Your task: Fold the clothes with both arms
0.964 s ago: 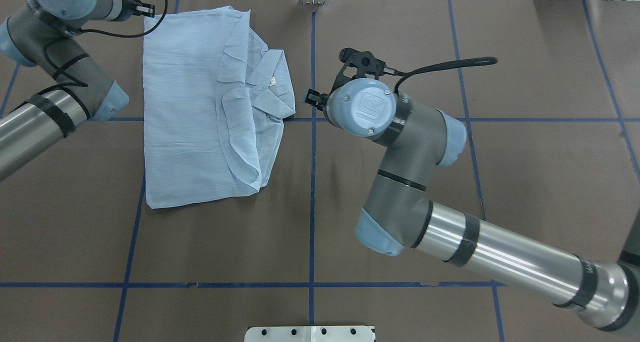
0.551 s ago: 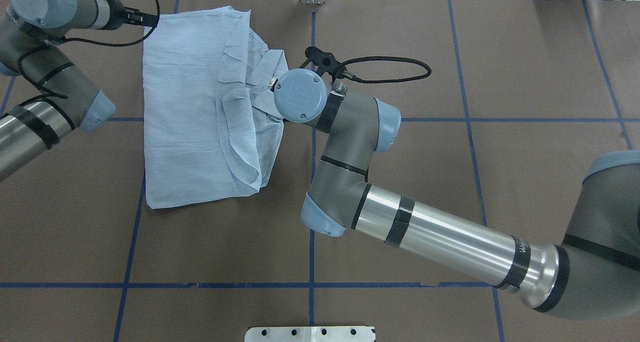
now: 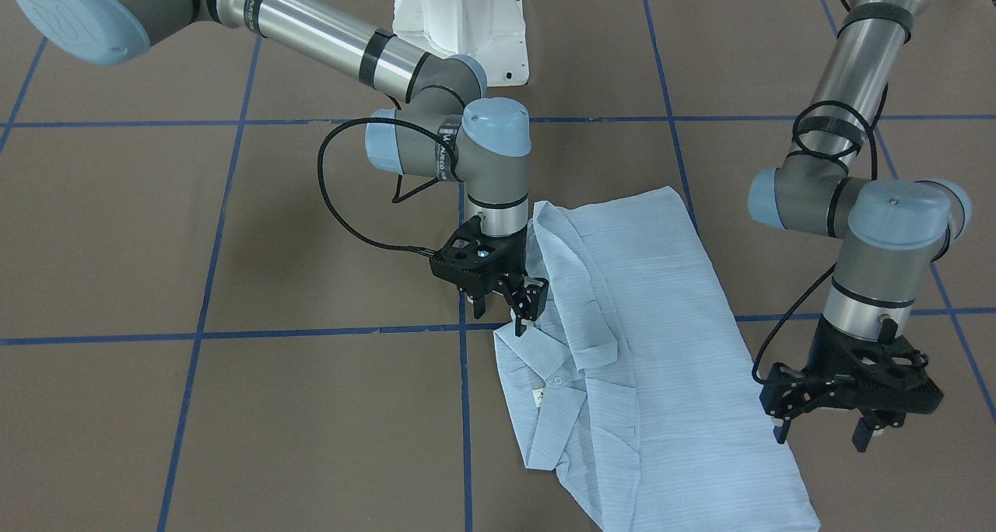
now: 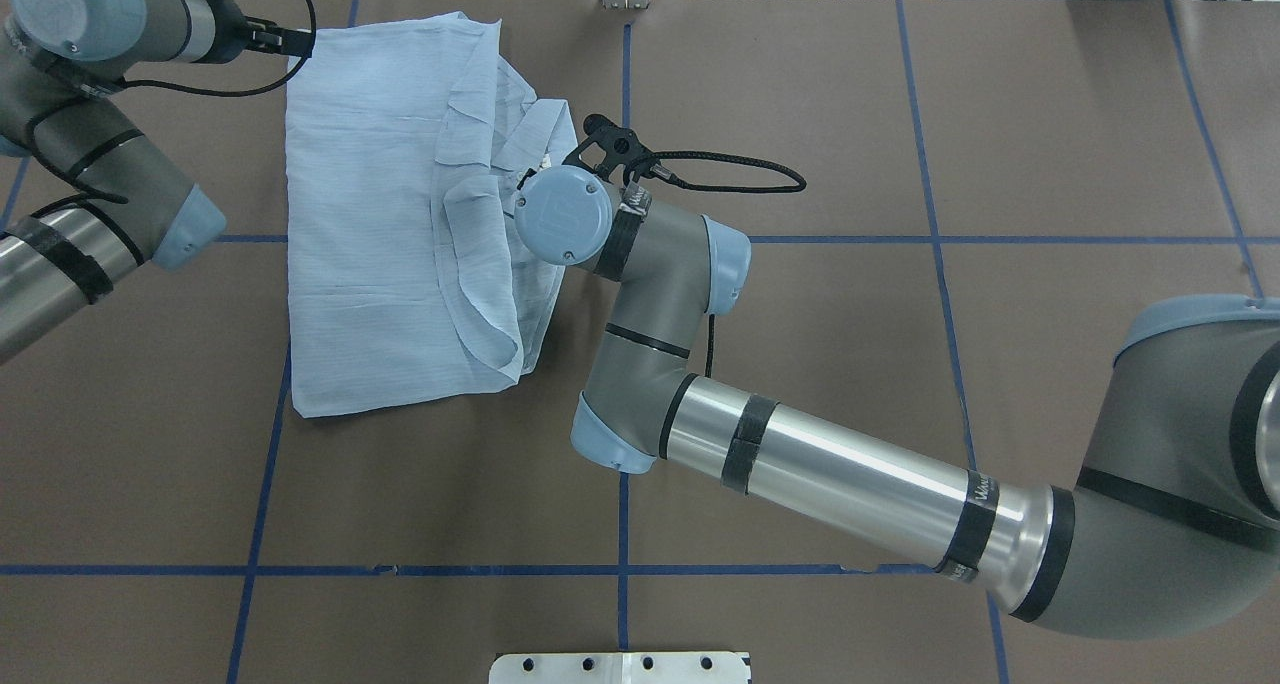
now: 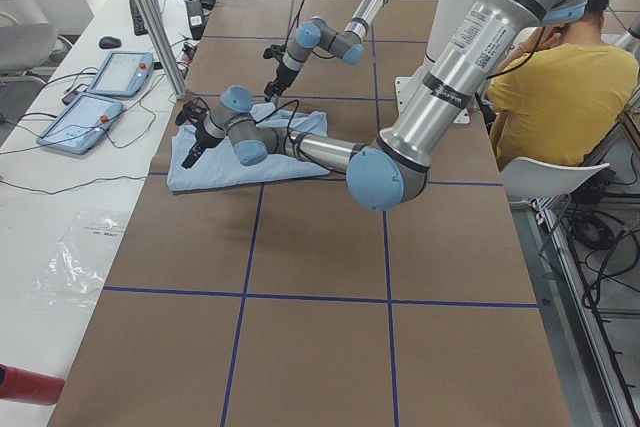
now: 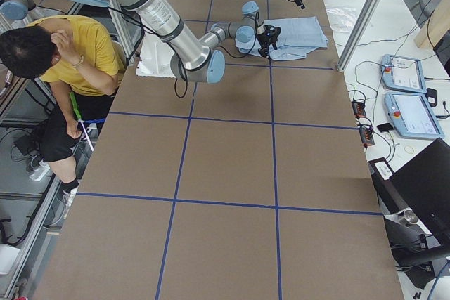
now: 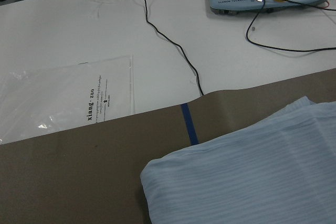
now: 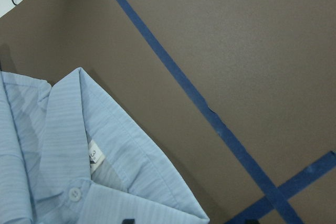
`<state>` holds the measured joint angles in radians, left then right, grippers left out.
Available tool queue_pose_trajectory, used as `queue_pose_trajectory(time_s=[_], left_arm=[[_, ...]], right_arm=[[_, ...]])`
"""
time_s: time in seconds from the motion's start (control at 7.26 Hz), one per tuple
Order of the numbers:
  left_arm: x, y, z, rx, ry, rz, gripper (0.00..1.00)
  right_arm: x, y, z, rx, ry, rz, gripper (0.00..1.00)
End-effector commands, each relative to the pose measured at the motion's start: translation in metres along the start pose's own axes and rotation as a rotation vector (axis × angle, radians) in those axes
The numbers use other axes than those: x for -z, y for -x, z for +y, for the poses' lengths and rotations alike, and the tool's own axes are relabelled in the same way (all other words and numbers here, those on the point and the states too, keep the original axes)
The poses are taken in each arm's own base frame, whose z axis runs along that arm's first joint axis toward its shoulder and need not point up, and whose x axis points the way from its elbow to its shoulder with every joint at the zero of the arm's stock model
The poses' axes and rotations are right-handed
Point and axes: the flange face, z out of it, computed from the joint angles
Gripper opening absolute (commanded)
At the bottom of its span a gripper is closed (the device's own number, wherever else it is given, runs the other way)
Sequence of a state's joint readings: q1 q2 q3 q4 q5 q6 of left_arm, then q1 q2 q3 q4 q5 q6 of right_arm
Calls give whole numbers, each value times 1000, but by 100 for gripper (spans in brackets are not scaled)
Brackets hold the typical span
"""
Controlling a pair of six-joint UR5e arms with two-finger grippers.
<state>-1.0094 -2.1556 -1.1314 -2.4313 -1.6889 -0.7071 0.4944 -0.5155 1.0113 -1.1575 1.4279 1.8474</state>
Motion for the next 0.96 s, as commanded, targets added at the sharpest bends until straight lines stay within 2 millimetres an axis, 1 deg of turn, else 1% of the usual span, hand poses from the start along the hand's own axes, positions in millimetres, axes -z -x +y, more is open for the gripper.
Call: queue_pose_trajectory(time_s=[0.0, 0.28, 0.41, 0.55, 0.69, 0.83], left_arm=[[0, 0, 0, 0, 0, 0, 100], [0, 1, 1, 0, 1, -1, 100], [0, 2, 2, 0, 2, -2, 100], [-2, 7, 8, 1, 8, -7, 100], [2, 4, 6, 0, 1, -1, 100], [1, 8, 10, 2, 6, -5, 100]], right_arm=[[-13, 3, 11, 5, -13, -1, 71], [-18, 5, 12, 6, -17, 8, 64], [-19, 9, 13, 7, -20, 13, 59], [-20, 9, 13, 9, -22, 14, 47], [-20, 9, 14, 9, -28, 14, 20], [-19, 10, 13, 24, -23, 14, 0]])
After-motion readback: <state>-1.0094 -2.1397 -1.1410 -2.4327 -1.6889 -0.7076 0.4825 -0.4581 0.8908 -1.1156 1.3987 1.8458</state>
